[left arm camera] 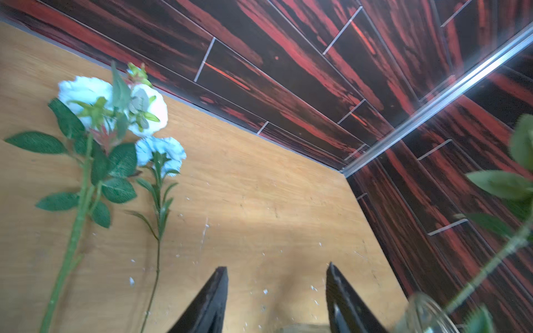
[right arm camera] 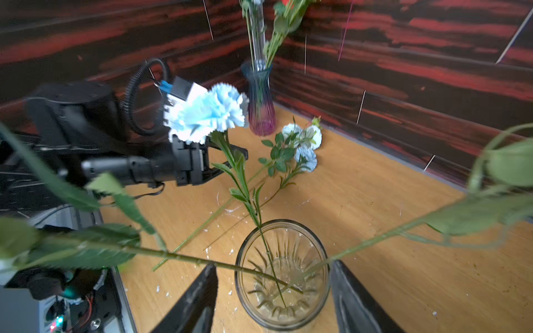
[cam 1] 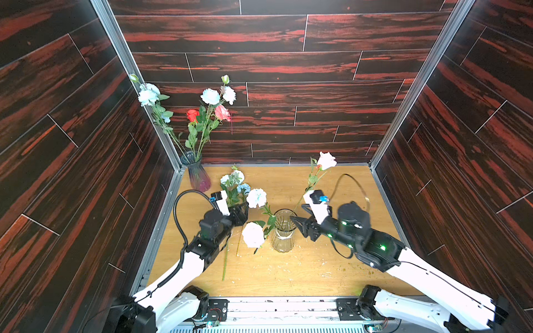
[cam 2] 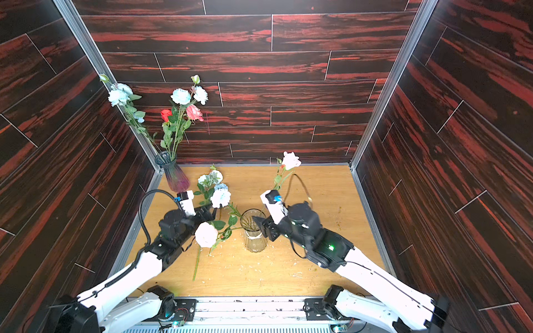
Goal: Pick out blue flowers from the vase
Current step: Pick up the flower from the vase.
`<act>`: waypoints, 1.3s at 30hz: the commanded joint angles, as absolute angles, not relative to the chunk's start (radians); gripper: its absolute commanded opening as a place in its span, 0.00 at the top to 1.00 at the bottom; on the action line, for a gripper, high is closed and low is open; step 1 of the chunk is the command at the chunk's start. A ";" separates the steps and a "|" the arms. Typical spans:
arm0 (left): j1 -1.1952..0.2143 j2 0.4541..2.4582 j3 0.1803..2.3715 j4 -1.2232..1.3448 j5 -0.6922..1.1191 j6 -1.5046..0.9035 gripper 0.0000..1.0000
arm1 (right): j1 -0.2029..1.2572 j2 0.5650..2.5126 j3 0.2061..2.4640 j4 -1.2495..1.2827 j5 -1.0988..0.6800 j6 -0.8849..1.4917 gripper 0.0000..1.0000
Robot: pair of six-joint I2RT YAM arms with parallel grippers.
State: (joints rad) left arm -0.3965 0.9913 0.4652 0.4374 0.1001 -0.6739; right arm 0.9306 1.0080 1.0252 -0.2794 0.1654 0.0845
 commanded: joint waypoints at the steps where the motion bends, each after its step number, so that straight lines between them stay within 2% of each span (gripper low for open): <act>1: -0.412 0.948 0.456 0.540 0.160 -0.678 0.44 | 0.916 1.068 1.086 -0.330 0.146 0.070 0.38; 4: -0.420 0.985 0.472 0.574 0.214 -0.679 0.44 | 0.871 1.128 1.124 -0.350 0.101 0.089 0.39; 9: -0.460 1.090 0.545 0.629 0.298 -0.706 0.44 | 0.769 1.202 1.177 -0.401 -0.003 0.130 0.47; 18: -0.501 1.199 0.663 0.607 0.317 -0.721 0.44 | 0.764 1.310 1.275 -0.528 -0.094 0.068 0.54; 29: -0.506 1.279 0.825 0.491 0.303 -0.730 0.44 | 0.764 1.336 1.224 -0.525 -0.145 0.056 0.59; 39: -0.515 1.321 0.855 0.484 0.302 -0.726 0.44 | 0.767 1.393 1.203 -0.482 -0.156 0.094 0.61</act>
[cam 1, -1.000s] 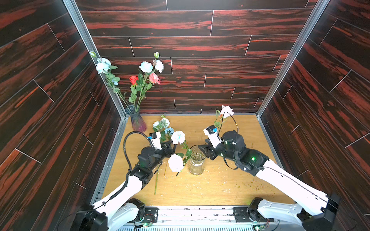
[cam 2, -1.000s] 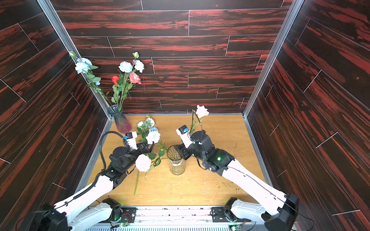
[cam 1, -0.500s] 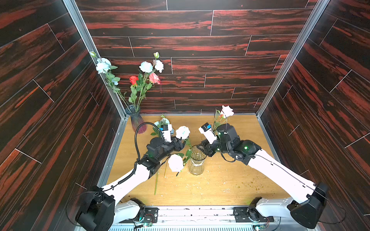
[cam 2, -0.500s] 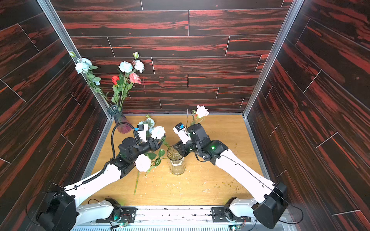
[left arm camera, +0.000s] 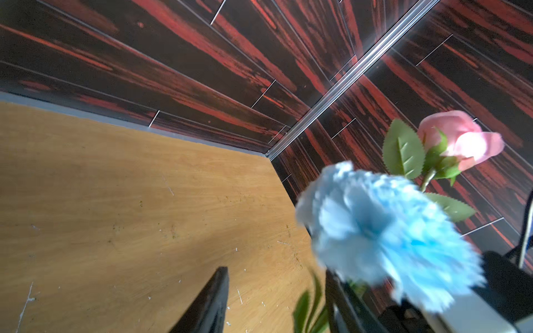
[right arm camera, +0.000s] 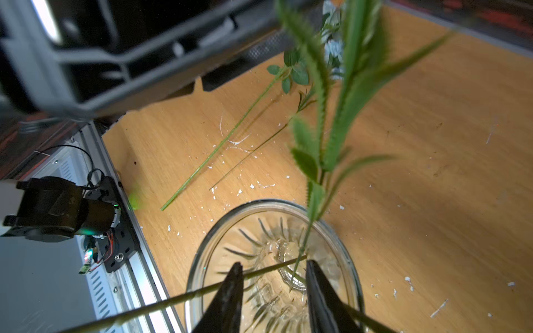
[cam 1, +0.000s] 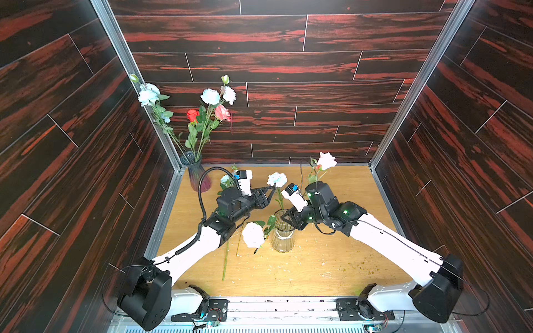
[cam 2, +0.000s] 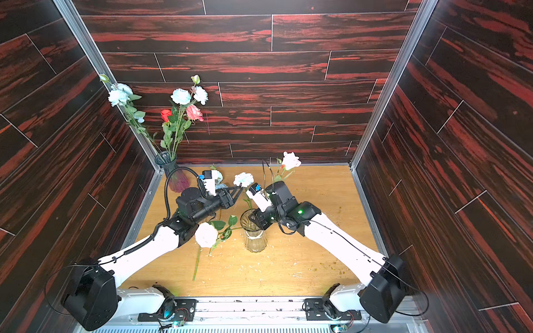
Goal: Pick out blue flowers from the vase
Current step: Pick up the flower from the vase.
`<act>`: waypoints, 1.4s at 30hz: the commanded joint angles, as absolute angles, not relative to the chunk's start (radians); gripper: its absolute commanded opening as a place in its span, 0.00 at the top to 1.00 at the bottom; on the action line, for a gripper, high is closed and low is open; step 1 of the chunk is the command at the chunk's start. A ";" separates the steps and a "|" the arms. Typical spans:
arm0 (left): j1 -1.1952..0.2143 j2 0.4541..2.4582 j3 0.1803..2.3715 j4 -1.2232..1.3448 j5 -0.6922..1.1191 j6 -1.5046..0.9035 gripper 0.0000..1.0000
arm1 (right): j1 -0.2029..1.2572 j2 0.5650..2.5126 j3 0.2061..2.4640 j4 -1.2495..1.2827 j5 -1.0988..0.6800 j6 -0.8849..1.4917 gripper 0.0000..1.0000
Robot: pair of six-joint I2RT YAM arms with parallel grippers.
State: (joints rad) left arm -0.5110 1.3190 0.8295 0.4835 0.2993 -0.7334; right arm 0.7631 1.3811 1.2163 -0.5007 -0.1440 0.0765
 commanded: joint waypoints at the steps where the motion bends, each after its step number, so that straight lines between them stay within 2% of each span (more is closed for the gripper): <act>1: -0.515 1.321 0.856 0.483 0.300 -0.726 0.45 | 0.767 1.394 1.196 -0.474 -0.156 0.099 0.62; 23: -0.515 1.325 0.770 0.505 0.247 -0.687 0.45 | 0.840 1.454 1.238 -0.498 0.066 0.217 0.74; 36: -0.515 1.336 0.690 0.542 0.233 -0.682 0.45 | 0.859 1.463 1.223 -0.436 0.081 0.253 0.95; 42: -0.515 1.352 0.681 0.561 0.239 -0.683 0.45 | 0.859 1.393 1.208 -0.397 0.068 0.255 1.00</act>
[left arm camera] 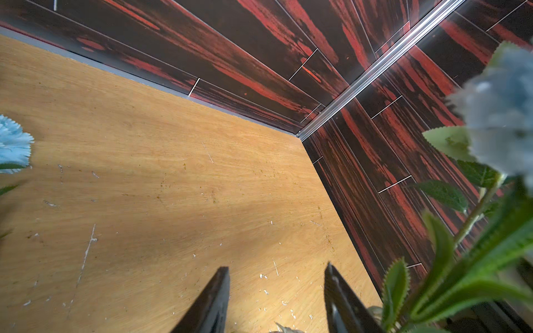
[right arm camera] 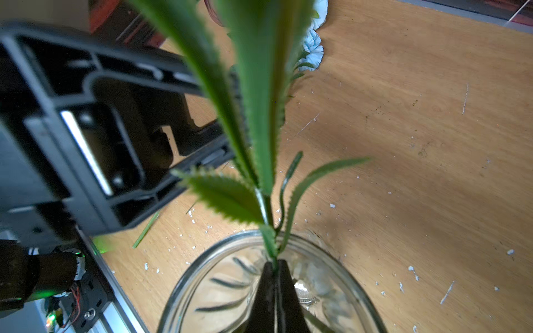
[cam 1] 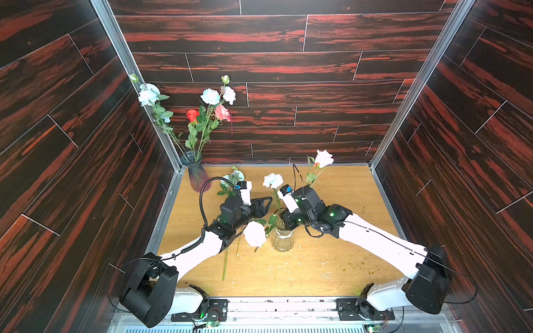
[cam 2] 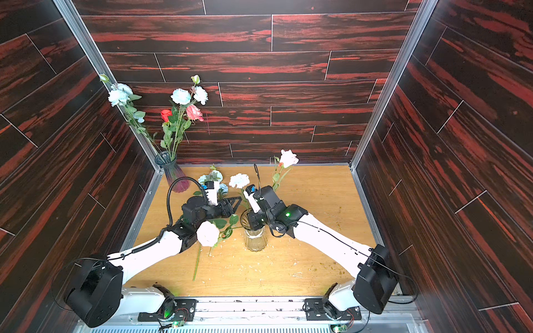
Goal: Pick out blue flowers from the vase
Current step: Pick up the flower from the vase.
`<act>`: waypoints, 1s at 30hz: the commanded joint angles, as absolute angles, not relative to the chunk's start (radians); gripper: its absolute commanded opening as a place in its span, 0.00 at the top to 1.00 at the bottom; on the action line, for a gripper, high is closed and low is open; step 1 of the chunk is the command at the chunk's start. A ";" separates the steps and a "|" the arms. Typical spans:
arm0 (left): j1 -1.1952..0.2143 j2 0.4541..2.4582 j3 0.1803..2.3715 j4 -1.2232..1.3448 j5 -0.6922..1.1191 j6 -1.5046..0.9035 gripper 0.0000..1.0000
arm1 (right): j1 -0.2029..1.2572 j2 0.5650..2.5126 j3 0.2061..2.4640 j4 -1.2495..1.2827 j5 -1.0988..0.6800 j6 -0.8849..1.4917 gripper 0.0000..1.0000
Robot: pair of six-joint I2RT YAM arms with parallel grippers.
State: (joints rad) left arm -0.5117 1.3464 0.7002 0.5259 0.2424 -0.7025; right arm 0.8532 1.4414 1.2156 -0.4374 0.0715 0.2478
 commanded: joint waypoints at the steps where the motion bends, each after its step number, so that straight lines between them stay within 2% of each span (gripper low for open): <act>1: -0.515 1.352 0.681 0.563 0.240 -0.682 0.46 | 0.859 1.378 1.208 -0.393 0.069 0.251 1.00; 12: -0.515 1.280 0.704 0.468 0.224 -0.614 0.45 | 0.853 1.305 1.296 -0.396 0.098 0.197 1.00; 19: -0.511 1.144 0.900 0.195 0.232 -0.451 0.29 | 0.817 1.349 1.526 -0.502 0.061 0.148 1.00; 27: -0.472 1.155 1.209 -0.035 0.373 -0.297 0.27 | 0.741 1.443 1.895 -0.672 -0.049 0.129 1.00; 30: -0.420 1.172 1.270 -0.064 0.489 -0.282 0.26 | 0.731 1.477 1.991 -0.721 -0.091 0.127 1.00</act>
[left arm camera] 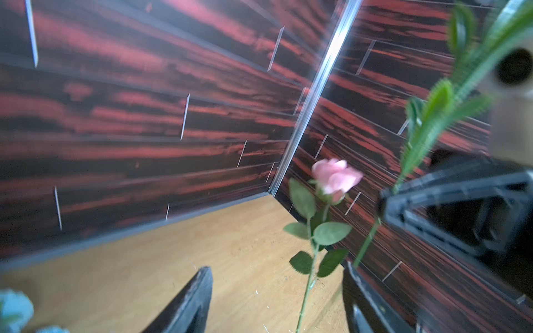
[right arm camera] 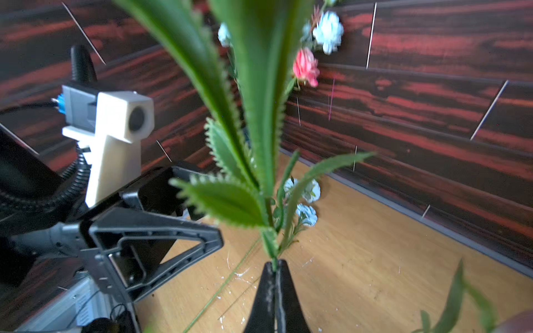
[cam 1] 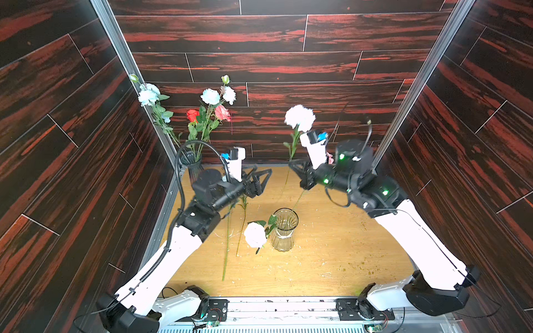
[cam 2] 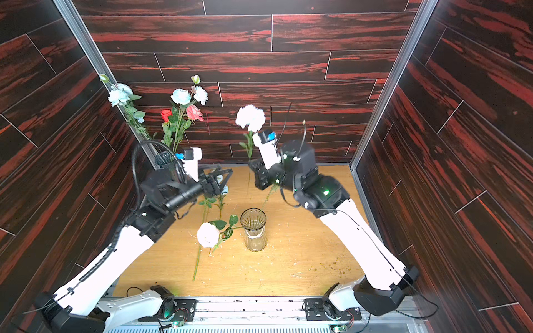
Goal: Pick out blue flowers from the vase
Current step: Pick up the flower from the vase, then place the flower at the center of the board.
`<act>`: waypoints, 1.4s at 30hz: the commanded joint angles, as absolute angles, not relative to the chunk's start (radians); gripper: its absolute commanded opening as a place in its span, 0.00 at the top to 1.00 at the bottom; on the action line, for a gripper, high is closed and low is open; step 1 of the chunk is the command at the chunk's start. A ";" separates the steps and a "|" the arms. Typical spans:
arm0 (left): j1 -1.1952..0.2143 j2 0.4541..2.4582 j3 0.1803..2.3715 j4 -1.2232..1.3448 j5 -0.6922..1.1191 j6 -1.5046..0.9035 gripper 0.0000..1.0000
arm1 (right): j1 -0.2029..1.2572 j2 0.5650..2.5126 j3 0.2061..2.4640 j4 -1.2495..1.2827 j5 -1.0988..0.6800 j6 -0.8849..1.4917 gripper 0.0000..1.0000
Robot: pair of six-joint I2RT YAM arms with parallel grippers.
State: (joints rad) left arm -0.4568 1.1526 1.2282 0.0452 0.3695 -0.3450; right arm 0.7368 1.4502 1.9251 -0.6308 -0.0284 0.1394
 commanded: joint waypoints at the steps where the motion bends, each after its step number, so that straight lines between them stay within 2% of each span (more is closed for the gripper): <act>1: -0.397 1.181 1.285 -0.065 0.543 -0.290 0.26 | 0.729 1.484 2.005 -0.725 -0.097 0.124 1.00; 6: -0.332 1.232 1.359 -0.118 0.732 -0.261 0.25 | 0.724 1.502 2.020 -0.698 -0.159 0.124 1.00; 8: -0.318 1.265 1.423 -0.205 0.798 -0.212 0.29 | 0.724 1.512 2.017 -0.692 -0.196 0.121 1.00; 11: -0.306 1.305 1.513 -0.383 0.847 -0.085 0.32 | 0.723 1.534 2.009 -0.696 -0.260 0.112 1.00; 14: -0.298 1.324 1.530 -0.455 0.880 -0.022 0.33 | 0.724 1.569 2.016 -0.722 -0.301 0.103 1.00; 20: -0.288 1.318 1.483 -0.459 0.937 0.016 0.34 | 0.724 1.604 2.006 -0.709 -0.382 0.107 1.00; 29: -0.285 1.325 1.472 -0.457 1.059 0.016 0.46 | 0.725 1.605 1.970 -0.625 -0.466 0.136 1.00; 34: -0.285 1.320 1.435 -0.326 1.101 -0.073 0.50 | 0.725 1.601 1.951 -0.595 -0.479 0.148 1.00; 37: -0.285 1.319 1.428 -0.296 1.119 -0.099 0.58 | 0.726 1.607 1.951 -0.594 -0.479 0.148 1.00; 39: -0.284 1.321 1.427 -0.296 1.117 -0.103 0.68 | 0.726 1.607 1.949 -0.593 -0.477 0.149 1.00; 42: -0.285 1.324 1.420 -0.298 1.112 -0.103 0.79 | 0.726 1.603 1.938 -0.583 -0.480 0.153 1.00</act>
